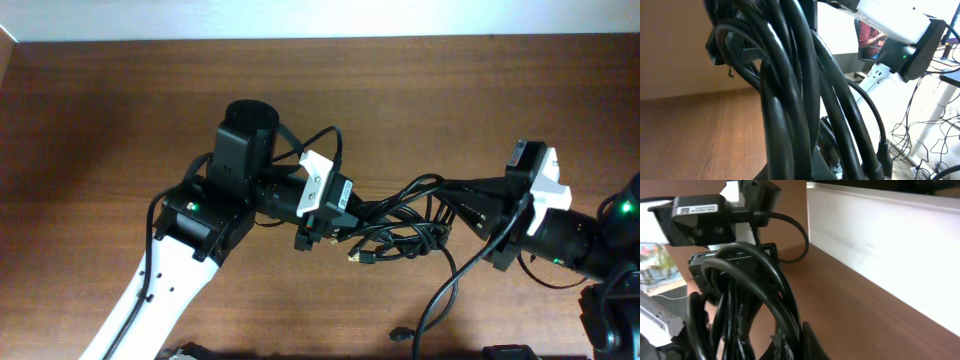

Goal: Untangle cables

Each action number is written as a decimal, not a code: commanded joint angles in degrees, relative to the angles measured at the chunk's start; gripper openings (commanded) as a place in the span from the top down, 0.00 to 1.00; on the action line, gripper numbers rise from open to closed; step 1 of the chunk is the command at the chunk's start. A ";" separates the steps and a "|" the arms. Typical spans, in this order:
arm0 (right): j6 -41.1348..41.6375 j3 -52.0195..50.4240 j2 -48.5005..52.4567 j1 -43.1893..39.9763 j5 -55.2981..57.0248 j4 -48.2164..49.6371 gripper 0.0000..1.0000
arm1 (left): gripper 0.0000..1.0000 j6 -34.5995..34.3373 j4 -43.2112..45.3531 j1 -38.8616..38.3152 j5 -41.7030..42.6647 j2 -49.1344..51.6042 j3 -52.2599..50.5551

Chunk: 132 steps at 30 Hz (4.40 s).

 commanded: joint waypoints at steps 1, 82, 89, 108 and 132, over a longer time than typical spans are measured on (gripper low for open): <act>-1.33 0.81 0.52 -0.33 11.26 3.28 0.96 | 1.00 0.72 -0.46 -0.17 7.52 -0.57 -0.11; 9.16 0.85 1.73 -0.33 5.55 -14.25 0.61 | 1.00 21.51 -17.66 5.86 2.64 -0.57 -0.11; 9.18 0.85 1.73 -0.33 4.90 -14.64 0.53 | 1.00 21.49 -17.66 6.03 -1.95 -0.57 -0.11; 9.14 0.85 1.73 -0.33 4.52 -19.41 0.53 | 1.00 20.63 -17.20 7.96 -4.79 -0.57 -0.11; 9.16 0.81 1.73 -0.33 1.29 -17.46 0.91 | 1.00 18.49 -10.97 1.55 -3.87 -0.57 -0.11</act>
